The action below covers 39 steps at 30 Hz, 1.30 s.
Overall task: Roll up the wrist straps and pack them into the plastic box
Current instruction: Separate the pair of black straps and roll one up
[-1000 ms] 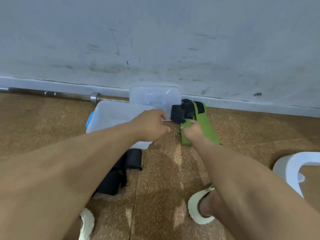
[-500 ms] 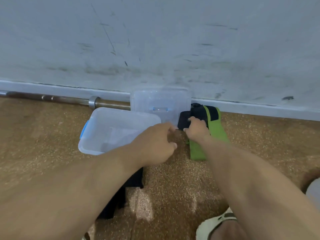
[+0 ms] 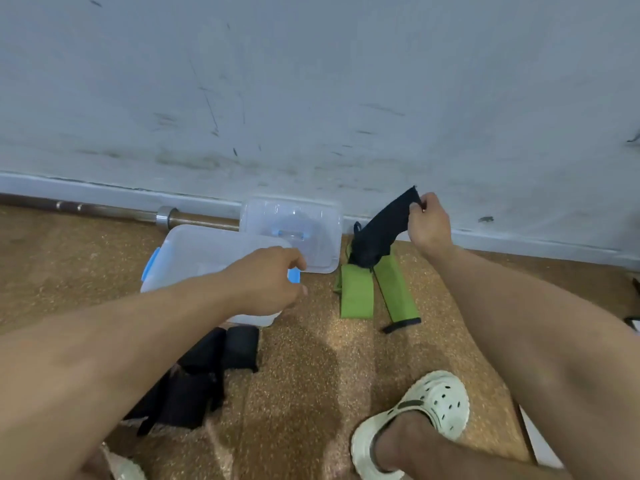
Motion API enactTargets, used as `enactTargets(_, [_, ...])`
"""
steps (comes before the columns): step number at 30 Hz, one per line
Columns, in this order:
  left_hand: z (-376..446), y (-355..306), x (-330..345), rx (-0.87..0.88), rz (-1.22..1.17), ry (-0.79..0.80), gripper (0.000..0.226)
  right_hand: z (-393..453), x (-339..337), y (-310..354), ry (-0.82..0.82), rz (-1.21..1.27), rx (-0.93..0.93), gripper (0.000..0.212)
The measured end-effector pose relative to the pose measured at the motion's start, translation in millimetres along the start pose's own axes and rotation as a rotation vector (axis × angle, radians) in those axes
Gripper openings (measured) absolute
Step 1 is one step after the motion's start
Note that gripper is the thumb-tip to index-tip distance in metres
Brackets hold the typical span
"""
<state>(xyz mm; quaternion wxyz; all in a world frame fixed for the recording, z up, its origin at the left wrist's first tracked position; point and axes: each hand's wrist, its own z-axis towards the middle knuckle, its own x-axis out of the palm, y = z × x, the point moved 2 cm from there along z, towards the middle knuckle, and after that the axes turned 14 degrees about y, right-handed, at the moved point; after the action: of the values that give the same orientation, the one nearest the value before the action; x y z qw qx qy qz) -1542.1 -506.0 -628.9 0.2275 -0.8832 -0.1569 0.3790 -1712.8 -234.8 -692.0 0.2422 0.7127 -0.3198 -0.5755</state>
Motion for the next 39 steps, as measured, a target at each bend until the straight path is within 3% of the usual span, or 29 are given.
enactTargets(6, [-41.0,2.3,-5.8,0.039,-0.027,-0.040,0.047,-54.4,-75.0,94.0,-0.047,-0.036,-0.228,0.014])
enactTargets(11, [-64.4,2.0,-8.0,0.099,-0.095,-0.121,0.058,-121.1,-87.6,153.2,-0.058,0.177,-0.396,0.014])
enactTargets(17, [-91.0,-13.4,-15.7,0.271,-0.421,-0.244,0.103,-211.6,-61.7,216.6,0.168,0.463,-0.615,0.021])
enactTargets(18, [-94.6,-16.6,-17.0,0.303,-0.467,-0.228,0.097,-221.2,-56.9,224.0,0.229,0.510,-0.642,0.019])
enactTargets(20, [-101.2,-22.7,-17.4,0.354,-0.528,-0.203,0.053,-234.5,-47.6,235.4,0.328,0.600,-0.665,0.014])
enactTargets(22, [-104.2,-29.0,-16.0,0.372,-0.632,-0.254,0.014,-234.6,-37.0,236.9,0.416,0.649,-0.625,0.015])
enactTargets(24, [-101.6,-28.4,-15.8,0.356,-0.819,-0.344,0.009,-227.7,-24.9,225.9,0.563,0.639,-0.521,0.051])
enactTargets(26, [-99.7,-24.8,-16.8,0.315,-1.010,-0.374,0.012,-221.3,-8.6,202.2,0.850,0.563,-0.398,0.073])
enactTargets(28, [-99.1,-19.8,-17.6,0.241,-1.194,-0.374,0.014,-216.5,10.8,170.5,1.127,0.329,-0.276,0.069])
enactTargets(31, [-107.6,-11.6,-22.9,0.147,-1.523,-0.429,0.018,-214.8,36.4,137.4,1.380,0.046,-0.143,0.040])
enactTargets(34, [-112.8,2.6,-33.1,0.138,-1.693,-0.510,0.019,-220.1,52.9,136.1,1.402,0.046,-0.119,0.026])
enactTargets(36, [-116.1,12.8,-36.3,0.107,-1.673,-0.487,0.025,-221.0,57.7,141.3,1.377,0.141,-0.105,0.013])
enactTargets(39, [-120.9,15.3,-23.7,0.070,-1.442,-0.224,0.051,-220.0,55.9,153.9,1.190,0.338,-0.082,0.018])
